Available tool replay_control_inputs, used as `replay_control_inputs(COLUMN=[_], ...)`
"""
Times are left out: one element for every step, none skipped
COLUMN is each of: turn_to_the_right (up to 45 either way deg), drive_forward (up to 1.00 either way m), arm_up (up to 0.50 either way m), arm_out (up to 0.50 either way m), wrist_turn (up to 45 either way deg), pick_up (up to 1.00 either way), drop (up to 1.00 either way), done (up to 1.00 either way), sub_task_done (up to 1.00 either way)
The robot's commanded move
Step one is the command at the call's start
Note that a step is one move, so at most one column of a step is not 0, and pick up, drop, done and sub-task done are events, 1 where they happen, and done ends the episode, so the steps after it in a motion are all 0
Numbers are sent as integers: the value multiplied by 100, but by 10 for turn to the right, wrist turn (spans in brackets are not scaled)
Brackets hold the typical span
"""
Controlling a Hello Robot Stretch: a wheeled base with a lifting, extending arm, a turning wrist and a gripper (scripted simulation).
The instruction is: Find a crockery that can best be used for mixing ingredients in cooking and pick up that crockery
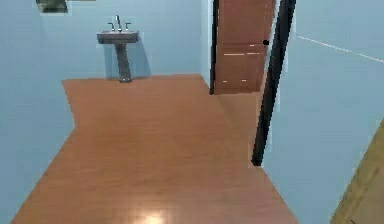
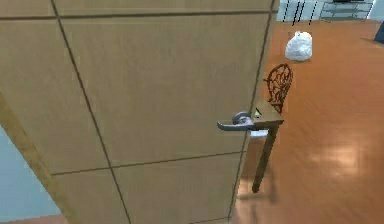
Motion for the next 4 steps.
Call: replay_control_inputs(turn_to_the_right=[0,0,450,90], drive_forward=[80,100,0,0], arm_up=[0,0,0,0], arm_out=[0,0,0,0], wrist_turn=[0,0,0,0], pick_up=[0,0,0,0], drop=[0,0,0,0], done=[0,0,0,0], sub_task_done=[0,0,0,0])
